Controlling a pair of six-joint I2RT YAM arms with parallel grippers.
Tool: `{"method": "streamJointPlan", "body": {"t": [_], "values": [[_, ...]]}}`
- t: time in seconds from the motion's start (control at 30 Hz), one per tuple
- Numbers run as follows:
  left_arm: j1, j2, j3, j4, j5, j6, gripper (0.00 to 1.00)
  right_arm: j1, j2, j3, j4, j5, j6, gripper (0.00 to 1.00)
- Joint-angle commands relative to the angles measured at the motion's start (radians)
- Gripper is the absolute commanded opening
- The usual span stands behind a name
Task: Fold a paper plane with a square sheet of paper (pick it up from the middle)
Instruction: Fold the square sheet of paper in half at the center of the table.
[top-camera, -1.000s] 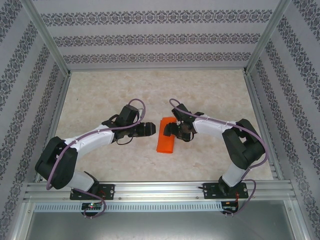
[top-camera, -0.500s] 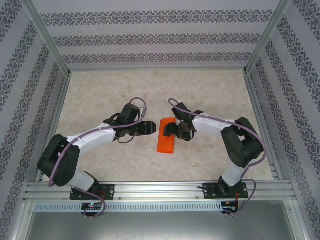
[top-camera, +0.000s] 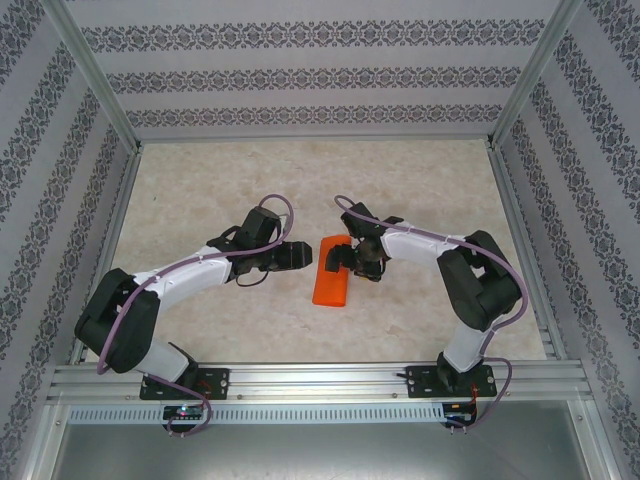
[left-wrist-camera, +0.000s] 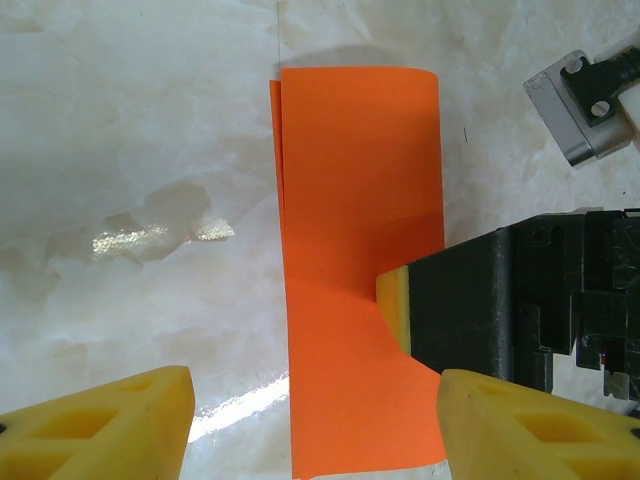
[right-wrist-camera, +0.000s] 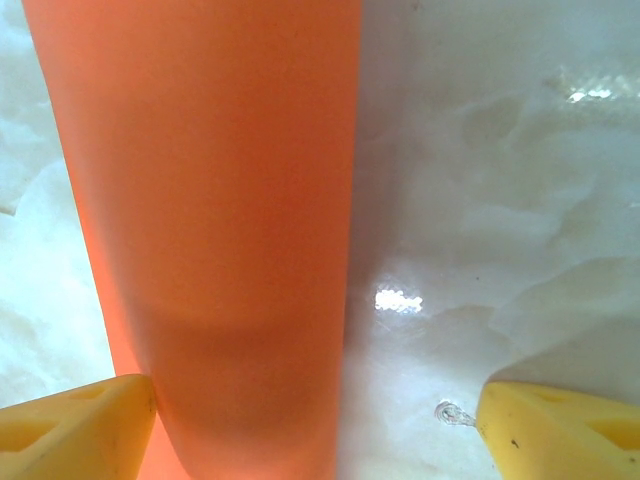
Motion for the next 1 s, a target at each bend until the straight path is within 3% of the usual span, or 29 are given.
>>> {"method": "streamJointPlan", "body": {"t": [0.0, 0.97], "values": [[-0.014, 0.010, 0.024, 0.010, -0.018, -0.004, 0.66, -0.002, 0.091, -0.041, 0.002, 0.014, -0.001, 0.86], [-0.015, 0.034, 0.044, -0.013, -0.025, 0.009, 0.63, -0.004, 0.177, 0.021, -0.080, 0.026, -0.083, 0.83]]}}
